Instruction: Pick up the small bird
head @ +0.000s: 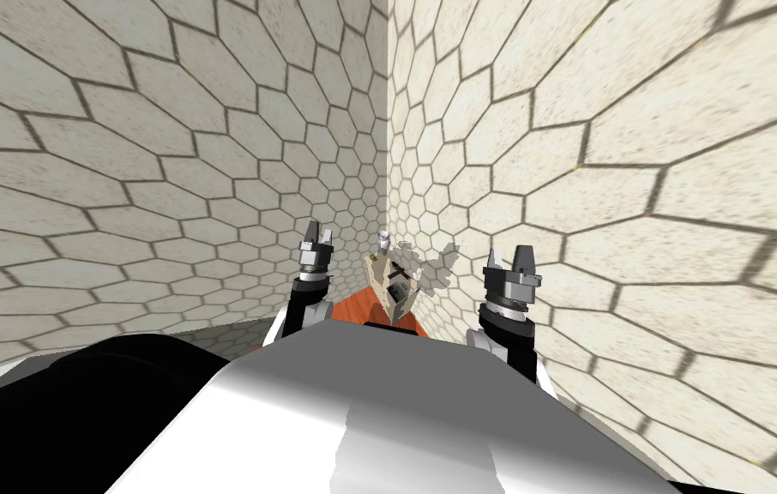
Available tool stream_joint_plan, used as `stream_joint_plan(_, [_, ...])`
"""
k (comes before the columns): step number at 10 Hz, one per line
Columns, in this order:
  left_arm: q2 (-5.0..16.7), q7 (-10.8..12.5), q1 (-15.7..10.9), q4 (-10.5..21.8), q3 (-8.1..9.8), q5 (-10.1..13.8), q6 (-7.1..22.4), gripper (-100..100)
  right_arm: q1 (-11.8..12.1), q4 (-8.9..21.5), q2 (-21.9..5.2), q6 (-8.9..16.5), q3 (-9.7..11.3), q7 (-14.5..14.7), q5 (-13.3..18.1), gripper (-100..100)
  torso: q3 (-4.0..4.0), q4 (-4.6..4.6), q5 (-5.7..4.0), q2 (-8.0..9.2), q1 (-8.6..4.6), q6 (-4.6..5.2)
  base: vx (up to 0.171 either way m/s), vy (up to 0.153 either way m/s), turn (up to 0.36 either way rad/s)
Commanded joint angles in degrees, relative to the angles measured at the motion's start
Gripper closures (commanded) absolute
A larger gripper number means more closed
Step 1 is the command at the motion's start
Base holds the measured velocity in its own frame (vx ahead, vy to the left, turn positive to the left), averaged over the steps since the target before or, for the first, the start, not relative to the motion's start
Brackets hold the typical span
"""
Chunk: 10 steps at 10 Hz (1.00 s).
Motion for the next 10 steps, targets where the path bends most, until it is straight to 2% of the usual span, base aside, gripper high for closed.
stream_joint_plan(1, [0.0, 0.0, 0.0, 0.0, 0.0, 0.0, 0.0, 0, -0.91, 1.74, -2.25, -0.04, 0.05, 0.82, 0.44, -100, 0.0, 0.0, 0.0, 0.0, 0.0, 0.0, -0.013, 0.024, 0.028])
stream_joint_plan(4, [0.0, 0.0, 0.0, 0.0, 0.0, 0.0, 0.0, 0, -2.92, 5.94, -6.04, -0.1, 0.38, 2.78, 1.52, -100, 0.04, 0.01, 0.03, 0.08, 0.14, -0.01, -0.025, 0.047, 0.039])
stream_joint_plan(7, [-0.01, 0.0, 0.0, 0.0, -0.01, 0.0, 0.0, 0, -5.7, 12.17, -10.64, -0.05, 1.16, 5.65, 3.13, -100, 0.04, 0.02, 0.06, 0.08, 0.3, -0.01, -0.026, 0.078, 0.059])
stream_joint_plan(8, [-0.01, 0.0, 0.0, 0.0, -0.01, 0.0, 0.0, 0, -5.7, 12.17, -10.64, -0.05, 1.16, 5.65, 3.13, -100, 0.04, 0.01, 0.07, 0.07, 0.28, 0.0, -0.018, 0.046, 0.009])
stream_joint_plan(9, [0.0, 0.0, 0.0, 0.0, 0.0, 0.0, 0.0, 0, -6.79, 14.18, -12.28, 0.01, 1.53, 6.77, 3.77, -100, 0.04, 0.02, 0.05, 0.07, 0.19, 0.0, -0.023, 0.043, 0.041])
stream_joint_plan(10, [0.0, 0.0, 0.0, 0.0, 0.0, 0.0, 0.0, 0, -6.79, 14.63, -12.28, 0.01, 1.53, 6.77, 3.77, -100, 0.04, 0.02, 0.04, 0.07, 0.16, -0.01, -0.017, 0.039, 0.028])
